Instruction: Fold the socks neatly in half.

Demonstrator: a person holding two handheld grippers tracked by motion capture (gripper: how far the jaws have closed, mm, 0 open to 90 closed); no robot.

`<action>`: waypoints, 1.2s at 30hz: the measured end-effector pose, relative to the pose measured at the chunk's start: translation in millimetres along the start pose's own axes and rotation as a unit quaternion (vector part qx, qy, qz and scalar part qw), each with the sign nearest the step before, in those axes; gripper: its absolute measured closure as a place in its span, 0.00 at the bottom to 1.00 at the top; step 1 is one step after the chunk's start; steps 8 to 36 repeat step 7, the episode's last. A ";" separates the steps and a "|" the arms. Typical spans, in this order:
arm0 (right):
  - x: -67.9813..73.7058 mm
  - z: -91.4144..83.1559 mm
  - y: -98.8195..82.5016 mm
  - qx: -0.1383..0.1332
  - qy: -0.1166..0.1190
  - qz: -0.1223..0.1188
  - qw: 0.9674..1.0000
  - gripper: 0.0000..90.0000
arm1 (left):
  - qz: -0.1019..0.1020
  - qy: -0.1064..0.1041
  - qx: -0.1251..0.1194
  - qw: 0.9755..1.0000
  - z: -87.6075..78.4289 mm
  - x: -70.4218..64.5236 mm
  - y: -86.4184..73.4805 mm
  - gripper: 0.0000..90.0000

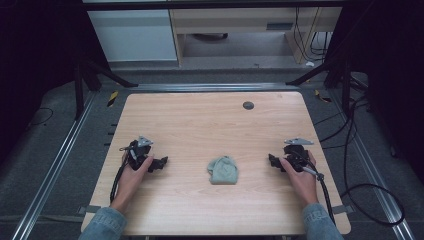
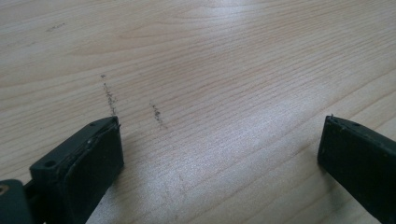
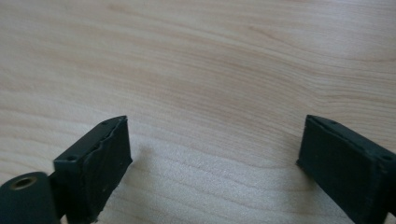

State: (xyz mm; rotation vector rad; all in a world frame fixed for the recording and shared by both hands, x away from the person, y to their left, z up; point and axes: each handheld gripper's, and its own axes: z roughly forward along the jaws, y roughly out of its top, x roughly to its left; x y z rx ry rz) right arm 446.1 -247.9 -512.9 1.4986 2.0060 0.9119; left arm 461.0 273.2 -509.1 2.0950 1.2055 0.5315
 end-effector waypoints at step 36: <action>8.6 1.2 0.2 0.010 -0.007 -0.004 1.000 0.03 | -0.016 0.011 -0.001 1.000 0.6 -1.7 0.6 0.00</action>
